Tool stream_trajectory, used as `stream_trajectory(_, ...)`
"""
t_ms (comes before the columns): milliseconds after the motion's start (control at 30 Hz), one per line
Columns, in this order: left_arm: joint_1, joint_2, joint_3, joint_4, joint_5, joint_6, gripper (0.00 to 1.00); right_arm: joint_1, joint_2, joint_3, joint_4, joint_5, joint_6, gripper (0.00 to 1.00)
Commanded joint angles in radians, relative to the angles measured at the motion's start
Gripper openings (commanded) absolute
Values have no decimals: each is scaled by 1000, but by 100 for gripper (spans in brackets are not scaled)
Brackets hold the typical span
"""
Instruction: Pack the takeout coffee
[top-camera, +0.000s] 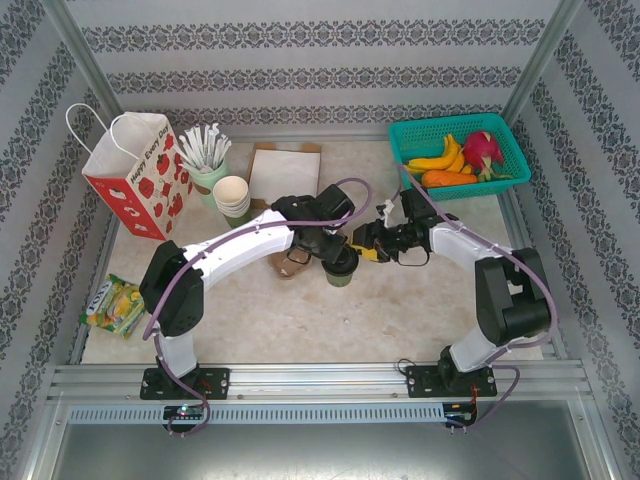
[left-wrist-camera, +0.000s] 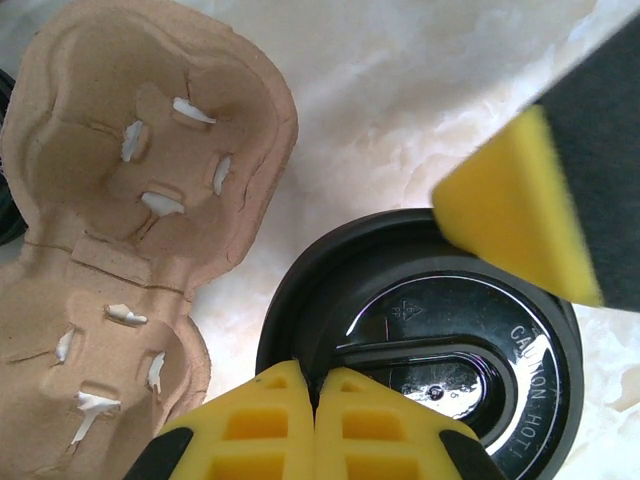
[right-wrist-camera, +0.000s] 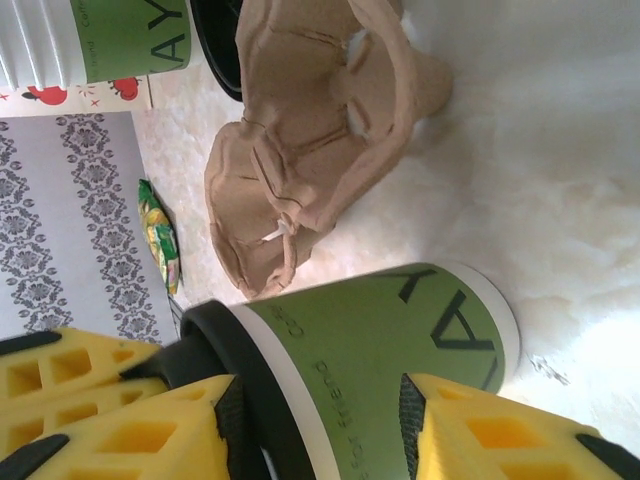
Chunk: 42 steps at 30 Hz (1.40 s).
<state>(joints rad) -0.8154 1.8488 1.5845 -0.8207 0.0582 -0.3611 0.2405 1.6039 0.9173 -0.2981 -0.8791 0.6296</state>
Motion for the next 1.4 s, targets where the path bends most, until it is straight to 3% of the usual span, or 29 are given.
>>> stream_trajectory(0, -48, 66, 2, -8, 39, -15, 0, 61, 63, 7, -55, 11, 1, 48)
stream_trajectory(567, -62, 74, 68, -58, -35, -37, 0, 116, 129, 73, -29, 40, 20, 51)
stream_trajectory(1200, -62, 52, 81, -91, -99, -98, 0, -26, -180, -51, -32, 306, 82, 74)
stream_trajectory(1300, -62, 51, 89, -99, -125, -127, 0, -29, -239, -83, -30, 355, 91, 82)
stream_trajectory(1367, -61, 55, 96, -102, -132, -147, 0, -31, -283, -106, -18, 390, 92, 98)
